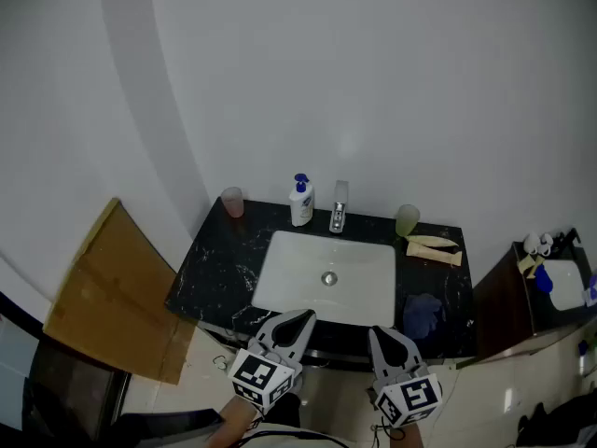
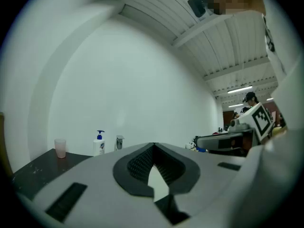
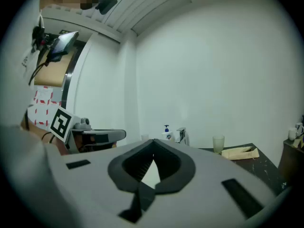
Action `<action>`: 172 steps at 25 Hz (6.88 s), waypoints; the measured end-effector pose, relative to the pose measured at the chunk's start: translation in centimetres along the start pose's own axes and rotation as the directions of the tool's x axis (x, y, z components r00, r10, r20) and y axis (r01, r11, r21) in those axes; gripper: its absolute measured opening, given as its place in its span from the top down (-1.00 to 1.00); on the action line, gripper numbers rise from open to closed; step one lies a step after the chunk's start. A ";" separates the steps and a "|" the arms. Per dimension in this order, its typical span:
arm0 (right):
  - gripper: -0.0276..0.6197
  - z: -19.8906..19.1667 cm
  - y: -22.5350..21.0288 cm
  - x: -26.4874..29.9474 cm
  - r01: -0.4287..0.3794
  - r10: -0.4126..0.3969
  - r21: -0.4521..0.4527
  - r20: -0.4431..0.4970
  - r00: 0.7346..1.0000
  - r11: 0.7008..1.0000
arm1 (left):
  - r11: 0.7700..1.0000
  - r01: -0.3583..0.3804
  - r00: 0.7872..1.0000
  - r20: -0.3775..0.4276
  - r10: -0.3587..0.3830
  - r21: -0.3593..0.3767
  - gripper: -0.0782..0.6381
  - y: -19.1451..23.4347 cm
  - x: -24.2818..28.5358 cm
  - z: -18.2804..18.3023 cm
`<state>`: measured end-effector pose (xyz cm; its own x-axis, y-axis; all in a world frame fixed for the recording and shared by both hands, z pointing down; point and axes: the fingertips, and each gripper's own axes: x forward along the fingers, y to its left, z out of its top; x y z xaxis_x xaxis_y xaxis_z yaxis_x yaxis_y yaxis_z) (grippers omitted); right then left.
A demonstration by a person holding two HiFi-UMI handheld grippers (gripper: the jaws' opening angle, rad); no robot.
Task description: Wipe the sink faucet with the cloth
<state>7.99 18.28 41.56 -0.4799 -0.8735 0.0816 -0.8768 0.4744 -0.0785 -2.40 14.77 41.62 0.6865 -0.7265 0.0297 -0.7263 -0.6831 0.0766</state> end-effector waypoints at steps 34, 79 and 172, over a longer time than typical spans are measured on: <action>0.90 2.5 -7.2 21.6 0.099 -0.100 0.030 0.019 0.995 0.995 | 0.970 0.238 0.970 -0.027 -0.240 -0.041 0.78 14.2 17.0 1.2; 0.42 -14.5 -22.1 -3.1 0.577 -0.539 0.060 -0.289 0.791 0.814 | 0.645 0.758 0.577 -0.361 -0.732 -0.095 0.73 -16.9 24.2 -14.4; 0.54 4.4 -20.3 41.4 -0.274 0.189 -0.343 -0.262 0.946 0.898 | 0.993 0.115 0.980 -0.158 -0.119 -0.035 0.74 18.4 20.8 -4.1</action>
<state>6.07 -27.99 42.20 -0.6273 -0.7085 0.3232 -0.6665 0.7031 0.2478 -1.33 -12.61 47.69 0.7650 -0.6193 0.1770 -0.6409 -0.7590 0.1143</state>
